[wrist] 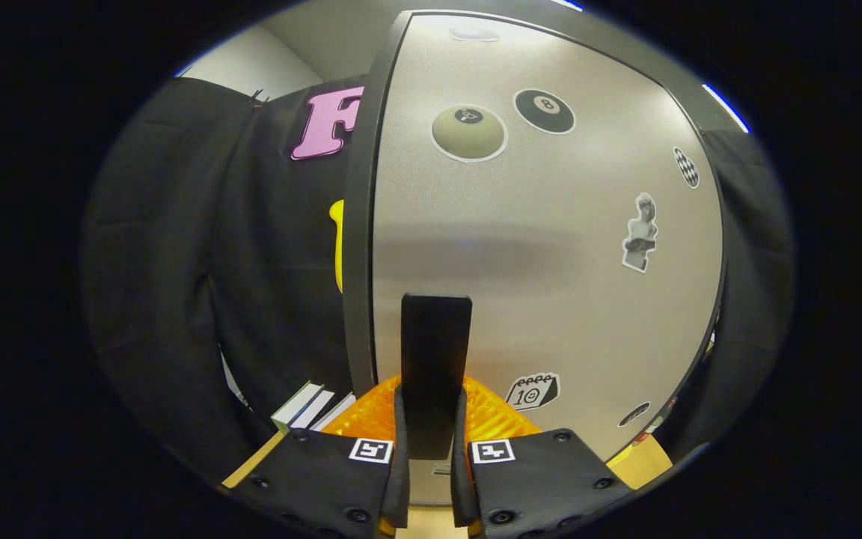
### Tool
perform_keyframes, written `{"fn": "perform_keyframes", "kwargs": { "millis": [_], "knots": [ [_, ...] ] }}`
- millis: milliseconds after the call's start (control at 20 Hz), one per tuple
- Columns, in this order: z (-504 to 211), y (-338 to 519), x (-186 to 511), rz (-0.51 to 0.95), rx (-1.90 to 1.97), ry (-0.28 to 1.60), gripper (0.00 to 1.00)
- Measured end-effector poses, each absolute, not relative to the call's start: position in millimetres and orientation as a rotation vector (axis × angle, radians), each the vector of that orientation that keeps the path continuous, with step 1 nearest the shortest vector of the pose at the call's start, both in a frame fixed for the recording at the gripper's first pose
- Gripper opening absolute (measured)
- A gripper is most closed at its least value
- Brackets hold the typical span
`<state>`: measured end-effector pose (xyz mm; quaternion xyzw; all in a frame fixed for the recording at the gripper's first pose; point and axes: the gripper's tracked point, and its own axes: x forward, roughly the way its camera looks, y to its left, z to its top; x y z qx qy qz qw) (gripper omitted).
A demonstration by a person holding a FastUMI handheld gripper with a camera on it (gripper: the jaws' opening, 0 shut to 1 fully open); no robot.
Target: Open the shoe cabinet door, grab the shoes and put them into the shoe cabinet, then close the shoe cabinet door.
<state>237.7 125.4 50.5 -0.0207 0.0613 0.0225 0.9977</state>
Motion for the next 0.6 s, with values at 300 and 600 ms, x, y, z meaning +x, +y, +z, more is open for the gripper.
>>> {"fn": "perform_keyframes", "kwargs": {
  "millis": [300, 600],
  "knots": [
    [51, 127, 222, 0.131, -0.065, 0.125, 0.14],
    [52, 122, 191, 0.205, -0.071, 0.122, 0.07]
  ]
}}
